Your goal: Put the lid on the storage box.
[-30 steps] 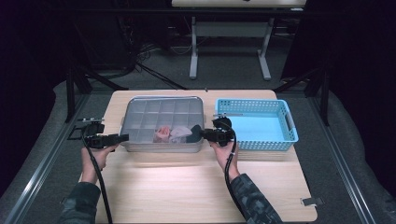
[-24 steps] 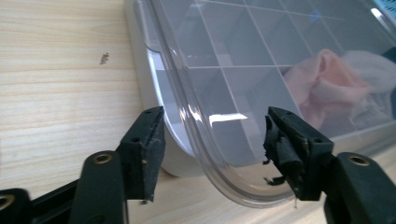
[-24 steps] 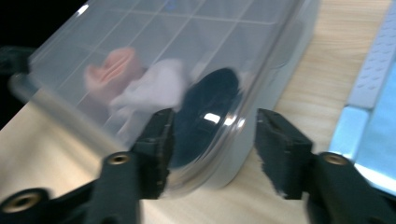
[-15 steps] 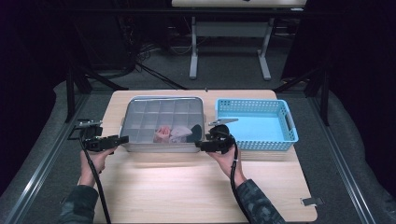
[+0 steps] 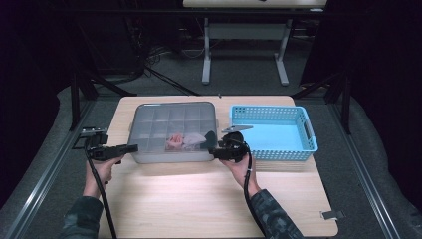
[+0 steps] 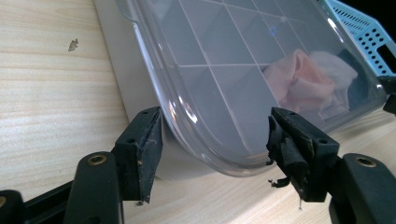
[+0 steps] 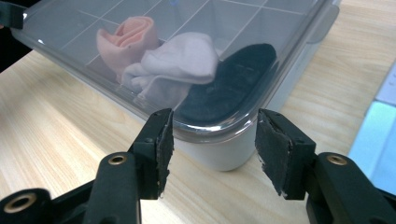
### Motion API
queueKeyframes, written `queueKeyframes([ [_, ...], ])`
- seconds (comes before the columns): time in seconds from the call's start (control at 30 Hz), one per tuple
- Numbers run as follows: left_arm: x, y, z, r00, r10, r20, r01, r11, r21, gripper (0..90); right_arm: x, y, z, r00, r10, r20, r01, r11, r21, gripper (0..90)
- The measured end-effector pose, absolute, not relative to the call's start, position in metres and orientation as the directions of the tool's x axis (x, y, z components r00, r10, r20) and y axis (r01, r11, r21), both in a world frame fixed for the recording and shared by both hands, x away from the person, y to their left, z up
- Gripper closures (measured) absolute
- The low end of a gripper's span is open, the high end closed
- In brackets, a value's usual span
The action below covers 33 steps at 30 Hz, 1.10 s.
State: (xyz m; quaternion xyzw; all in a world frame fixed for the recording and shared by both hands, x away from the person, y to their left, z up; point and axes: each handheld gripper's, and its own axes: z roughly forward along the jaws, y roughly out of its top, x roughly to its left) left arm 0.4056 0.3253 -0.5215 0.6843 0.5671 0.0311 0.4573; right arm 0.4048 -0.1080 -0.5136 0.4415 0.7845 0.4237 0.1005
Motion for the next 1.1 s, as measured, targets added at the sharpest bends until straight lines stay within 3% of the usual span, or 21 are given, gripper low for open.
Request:
queueKeyframes([
  [0.2, 0.408, 0.324, -0.513, 0.322, 0.860, -0.396, 0.725, 0.045, 0.687, 39.9, 0.413, -0.111, -0.511, -0.569, 0.788, 0.234, 0.627, 0.232, 0.744, 47.7],
  [0.37, 0.407, 0.320, -0.508, 0.305, 0.890, -0.338, 0.707, 0.026, 0.707, 49.3, 0.417, -0.120, -0.506, -0.563, 0.787, 0.253, 0.625, 0.206, 0.753, 50.8],
  [0.57, 0.408, 0.311, -0.508, 0.307, 0.907, -0.288, 0.694, -0.007, 0.720, 62.7, 0.428, -0.116, -0.505, -0.547, 0.801, 0.243, 0.643, 0.216, 0.735, 62.9],
  [0.77, 0.416, 0.300, -0.503, 0.311, 0.927, -0.210, 0.688, -0.067, 0.722, 64.8, 0.427, -0.118, -0.504, -0.535, 0.809, 0.244, 0.644, 0.204, 0.737, 69.6],
  [1.1, 0.423, 0.301, -0.504, 0.308, 0.932, -0.193, 0.676, -0.072, 0.734, 66.3, 0.425, -0.117, -0.504, -0.520, 0.815, 0.256, 0.651, 0.184, 0.736, 70.8],
])
